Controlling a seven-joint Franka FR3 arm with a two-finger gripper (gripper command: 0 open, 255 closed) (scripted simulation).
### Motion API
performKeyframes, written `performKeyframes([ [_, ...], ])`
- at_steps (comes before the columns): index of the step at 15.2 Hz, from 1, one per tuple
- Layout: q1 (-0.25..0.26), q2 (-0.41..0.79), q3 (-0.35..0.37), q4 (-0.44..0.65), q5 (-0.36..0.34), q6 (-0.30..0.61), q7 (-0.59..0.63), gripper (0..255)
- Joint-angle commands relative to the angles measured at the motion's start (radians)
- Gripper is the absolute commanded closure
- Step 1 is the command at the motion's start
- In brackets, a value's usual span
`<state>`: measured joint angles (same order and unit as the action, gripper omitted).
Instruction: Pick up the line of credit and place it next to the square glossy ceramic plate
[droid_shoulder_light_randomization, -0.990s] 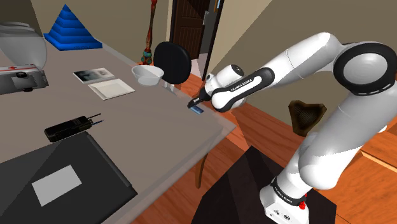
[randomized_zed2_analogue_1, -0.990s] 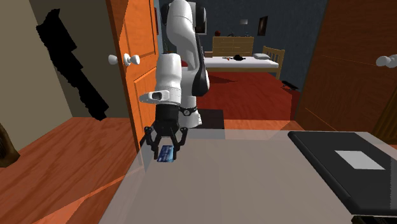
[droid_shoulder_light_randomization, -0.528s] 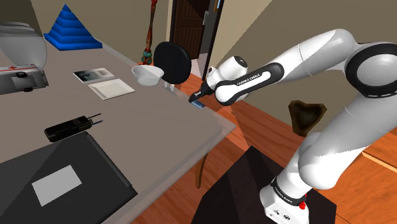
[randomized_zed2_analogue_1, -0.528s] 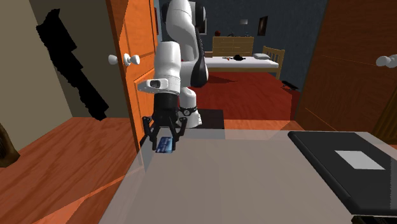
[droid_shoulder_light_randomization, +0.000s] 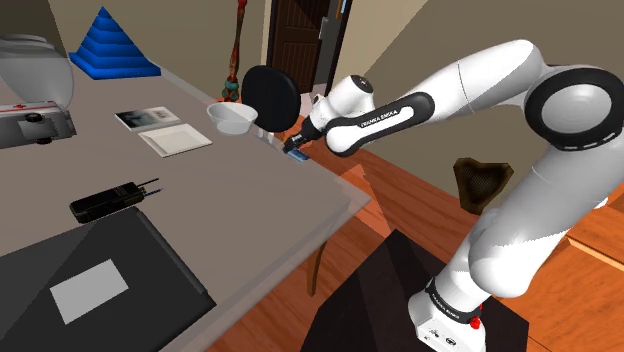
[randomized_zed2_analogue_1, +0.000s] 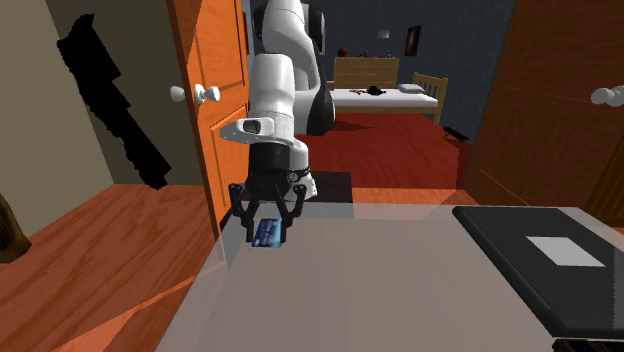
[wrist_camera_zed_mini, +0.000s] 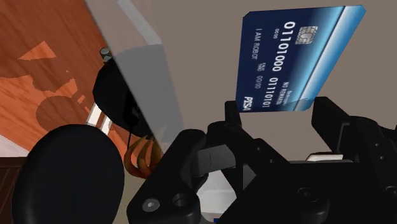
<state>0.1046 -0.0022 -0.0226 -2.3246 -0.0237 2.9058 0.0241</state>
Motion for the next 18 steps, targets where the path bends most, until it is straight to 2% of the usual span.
performKeyframes([
  [1, 0.011, 0.062, 0.012, 0.082, -0.047, -0.021, 0.066, 255],
  [6, 0.059, 0.217, 0.014, 0.297, -0.117, -0.084, 0.173, 255],
  [13, 0.126, 0.455, 0.007, 0.659, -0.149, -0.214, 0.25, 255],
  [18, 0.133, 0.493, 0.001, 0.661, -0.156, -0.18, 0.263, 255],
])
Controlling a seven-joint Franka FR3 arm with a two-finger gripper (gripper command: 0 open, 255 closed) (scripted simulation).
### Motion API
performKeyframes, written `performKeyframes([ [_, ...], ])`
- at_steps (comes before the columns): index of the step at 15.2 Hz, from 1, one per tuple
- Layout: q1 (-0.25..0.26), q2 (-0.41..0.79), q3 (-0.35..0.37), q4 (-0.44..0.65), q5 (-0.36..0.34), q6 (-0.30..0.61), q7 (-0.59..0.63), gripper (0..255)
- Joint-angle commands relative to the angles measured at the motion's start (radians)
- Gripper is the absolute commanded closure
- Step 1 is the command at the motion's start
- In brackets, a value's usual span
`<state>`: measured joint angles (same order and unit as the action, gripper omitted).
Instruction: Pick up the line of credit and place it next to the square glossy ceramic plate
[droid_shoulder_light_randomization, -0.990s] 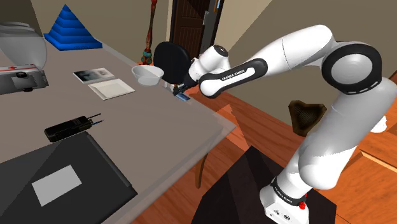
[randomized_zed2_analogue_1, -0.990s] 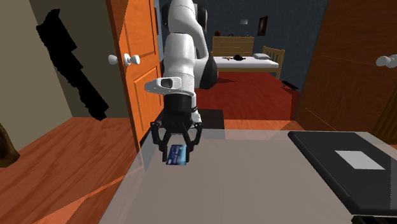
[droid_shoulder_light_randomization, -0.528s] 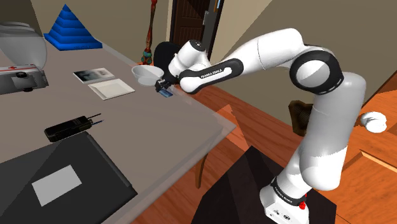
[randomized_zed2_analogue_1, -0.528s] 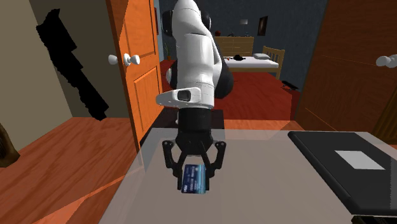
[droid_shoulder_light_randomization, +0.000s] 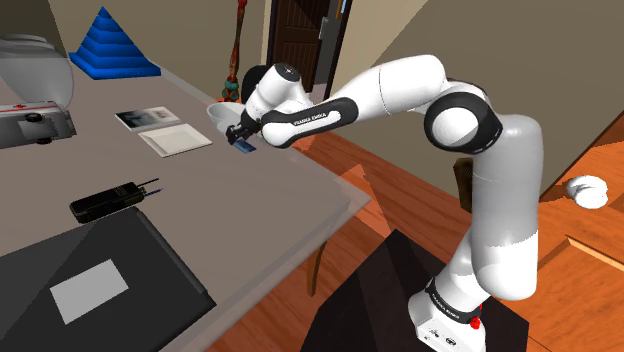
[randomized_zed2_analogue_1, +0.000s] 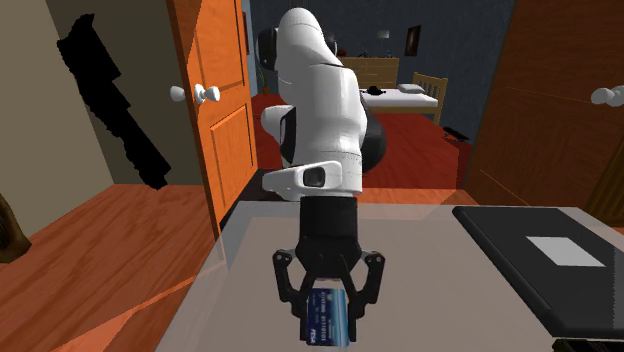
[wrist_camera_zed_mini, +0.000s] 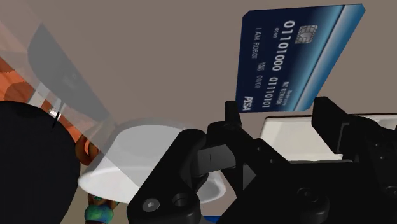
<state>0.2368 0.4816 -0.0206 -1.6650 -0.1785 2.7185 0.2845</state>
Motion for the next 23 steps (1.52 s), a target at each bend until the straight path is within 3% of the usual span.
performKeyframes([
  [1, 0.002, 0.016, -0.003, -0.002, -0.003, 0.018, 0.005, 255],
  [11, 0.013, 0.087, -0.021, -0.029, -0.021, 0.116, 0.031, 255],
  [18, 0.013, 0.087, -0.021, -0.029, -0.021, 0.116, 0.031, 255],
  [19, 0.013, 0.087, -0.021, -0.029, -0.021, 0.116, 0.031, 0],
  [23, 0.013, 0.087, -0.021, -0.029, -0.021, 0.116, 0.031, 0],
])
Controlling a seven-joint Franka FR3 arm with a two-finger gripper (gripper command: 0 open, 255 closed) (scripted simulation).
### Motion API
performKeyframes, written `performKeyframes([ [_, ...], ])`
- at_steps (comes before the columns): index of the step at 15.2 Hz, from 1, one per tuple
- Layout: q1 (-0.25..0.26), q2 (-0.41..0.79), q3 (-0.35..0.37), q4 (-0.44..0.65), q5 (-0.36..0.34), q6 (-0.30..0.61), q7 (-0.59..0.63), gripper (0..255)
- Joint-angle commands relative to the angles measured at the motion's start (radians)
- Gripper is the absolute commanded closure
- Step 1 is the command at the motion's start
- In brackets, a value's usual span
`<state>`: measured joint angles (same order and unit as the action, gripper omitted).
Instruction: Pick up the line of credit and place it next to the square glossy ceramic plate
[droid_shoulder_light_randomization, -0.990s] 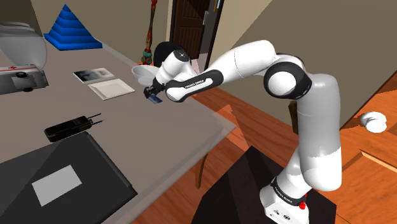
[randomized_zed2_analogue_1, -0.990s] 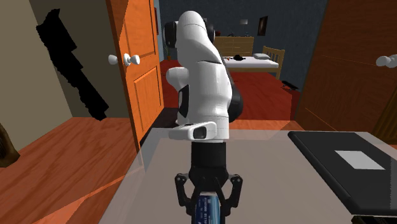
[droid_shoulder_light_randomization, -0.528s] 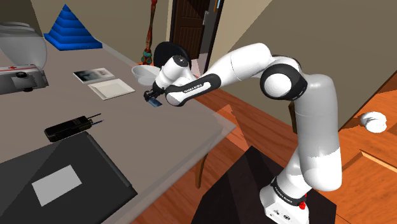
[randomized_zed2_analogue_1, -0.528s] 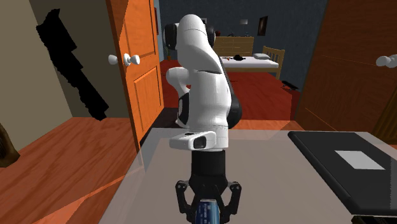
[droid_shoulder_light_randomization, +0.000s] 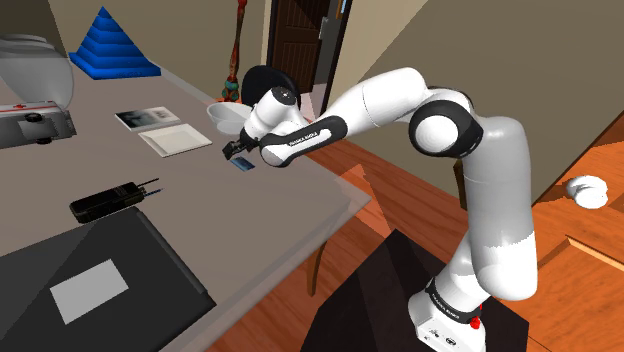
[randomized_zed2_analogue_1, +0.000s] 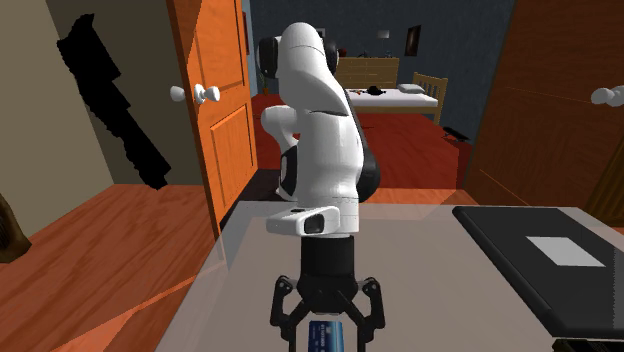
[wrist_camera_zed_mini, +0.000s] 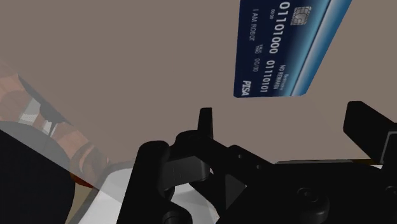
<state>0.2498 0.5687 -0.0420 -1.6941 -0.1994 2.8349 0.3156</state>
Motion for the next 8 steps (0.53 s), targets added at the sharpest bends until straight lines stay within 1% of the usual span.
performKeyframes([
  [1, 0.0, 0.0, 0.0, 0.0, 0.0, 0.0, 0.0, 0],
  [5, 0.008, -0.138, 0.0, -0.106, -0.004, -0.032, 0.004, 0],
  [8, 0.008, -0.138, 0.0, -0.106, -0.004, -0.032, 0.004, 0],
])
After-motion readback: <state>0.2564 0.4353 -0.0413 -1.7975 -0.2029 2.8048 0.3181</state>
